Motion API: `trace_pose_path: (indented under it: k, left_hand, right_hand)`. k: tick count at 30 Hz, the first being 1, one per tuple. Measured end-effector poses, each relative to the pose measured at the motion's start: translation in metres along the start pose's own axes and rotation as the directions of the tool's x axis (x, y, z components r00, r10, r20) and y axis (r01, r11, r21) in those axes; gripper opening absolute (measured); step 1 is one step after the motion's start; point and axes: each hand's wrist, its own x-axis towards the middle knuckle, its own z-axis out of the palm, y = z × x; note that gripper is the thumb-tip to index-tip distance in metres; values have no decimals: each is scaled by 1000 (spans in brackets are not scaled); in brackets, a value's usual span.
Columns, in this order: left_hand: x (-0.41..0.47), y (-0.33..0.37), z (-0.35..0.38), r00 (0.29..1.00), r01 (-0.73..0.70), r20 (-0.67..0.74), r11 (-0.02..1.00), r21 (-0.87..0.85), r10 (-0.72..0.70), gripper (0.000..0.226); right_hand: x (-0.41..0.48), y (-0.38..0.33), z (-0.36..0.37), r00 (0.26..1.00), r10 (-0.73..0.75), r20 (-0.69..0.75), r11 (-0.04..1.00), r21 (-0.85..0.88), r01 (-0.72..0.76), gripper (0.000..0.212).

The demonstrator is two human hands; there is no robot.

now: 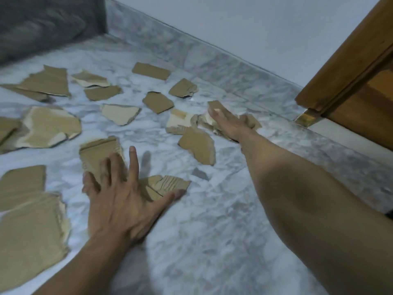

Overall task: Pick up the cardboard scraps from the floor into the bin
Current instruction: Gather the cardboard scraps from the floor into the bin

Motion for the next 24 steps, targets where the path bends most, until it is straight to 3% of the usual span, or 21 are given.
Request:
trace_pose_path:
  k: [8,10,12,14,16,18,19,21,24]
  left_hand:
    - [-9,-6,-8,989,-2,-145,995,-100,-13,121]
    - [-14,-11,-12,994,24,-101,999,-43,-28,127]
    - [-14,-19,-13,998,60,-14,998,-13,-60,132]
    - [-11,-27,-11,996,69,52,998,-2,-69,132]
    - [-8,-33,-9,996,44,71,999,19,-45,132]
    - [-7,-37,-11,999,20,33,999,47,-22,133]
    - [-6,-39,-14,1000,23,1,997,69,-23,135]
    - [-8,-44,-19,997,61,-62,992,112,-55,137]
    - [-13,-49,-22,976,212,-53,977,28,-210,129]
  right_hand:
    - [-60,-32,66,937,-301,175,926,-182,331,90]
    - [-76,-29,66,895,-385,226,876,-216,431,91]
    - [-86,-23,62,870,-457,184,856,-176,487,93]
    - [-82,-6,53,921,-388,20,902,-196,384,101]
    - [-73,19,39,984,-104,-144,986,-141,84,109]
    - [-69,45,25,977,164,-136,986,-19,-168,107]
    - [-69,51,23,970,221,-105,975,-7,-223,105]
    - [-71,45,25,978,197,-72,980,-22,-199,105]
    - [-75,5,48,1000,-17,-9,999,-35,16,107]
